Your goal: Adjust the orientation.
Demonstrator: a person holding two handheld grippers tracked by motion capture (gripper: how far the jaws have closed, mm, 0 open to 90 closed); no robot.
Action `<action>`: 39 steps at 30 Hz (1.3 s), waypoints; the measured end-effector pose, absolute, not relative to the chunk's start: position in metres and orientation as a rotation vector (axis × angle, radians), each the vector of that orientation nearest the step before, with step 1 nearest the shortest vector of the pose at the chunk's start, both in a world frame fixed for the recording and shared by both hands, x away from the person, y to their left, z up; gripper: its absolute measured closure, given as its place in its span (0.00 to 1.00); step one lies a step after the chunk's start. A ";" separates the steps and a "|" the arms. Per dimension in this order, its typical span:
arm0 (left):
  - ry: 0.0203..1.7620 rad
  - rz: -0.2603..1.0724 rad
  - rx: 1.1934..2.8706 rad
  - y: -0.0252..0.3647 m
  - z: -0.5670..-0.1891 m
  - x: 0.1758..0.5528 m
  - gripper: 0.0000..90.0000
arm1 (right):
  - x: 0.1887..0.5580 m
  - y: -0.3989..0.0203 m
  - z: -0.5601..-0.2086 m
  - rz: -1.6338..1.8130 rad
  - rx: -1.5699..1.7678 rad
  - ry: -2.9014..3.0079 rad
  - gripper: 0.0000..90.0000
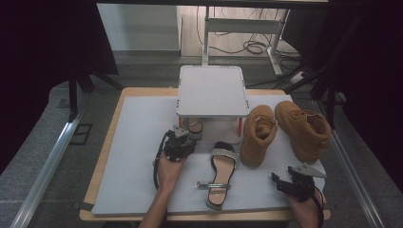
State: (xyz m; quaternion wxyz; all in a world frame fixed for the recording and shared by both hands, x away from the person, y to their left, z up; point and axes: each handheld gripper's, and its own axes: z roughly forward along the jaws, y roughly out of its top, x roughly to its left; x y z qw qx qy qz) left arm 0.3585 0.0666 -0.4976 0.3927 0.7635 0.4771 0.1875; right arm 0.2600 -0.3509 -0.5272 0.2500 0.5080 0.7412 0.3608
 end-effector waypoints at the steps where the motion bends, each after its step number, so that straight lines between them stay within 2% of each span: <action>1: 1.210 0.479 1.937 0.068 -0.497 0.358 0.57 | 0.260 -0.351 -0.527 0.982 1.383 2.018 0.28; 11: 1.201 0.472 1.986 0.073 -0.495 0.351 0.45 | 0.260 -0.351 -0.527 0.982 1.383 2.018 0.28; 20: 1.195 0.451 1.989 0.079 -0.493 0.343 0.39 | 0.260 -0.351 -0.527 0.982 1.383 2.018 0.28; 25: 1.225 0.399 1.977 0.087 -0.495 0.337 0.39 | 0.260 -0.351 -0.527 0.982 1.383 2.018 0.28; 30: 1.203 0.412 1.981 0.089 -0.496 0.330 0.41 | 0.260 -0.351 -0.527 0.982 1.383 2.018 0.28; 39: 1.187 0.386 1.978 0.094 -0.500 0.315 0.59 | 0.260 -0.351 -0.527 0.981 1.383 2.018 0.28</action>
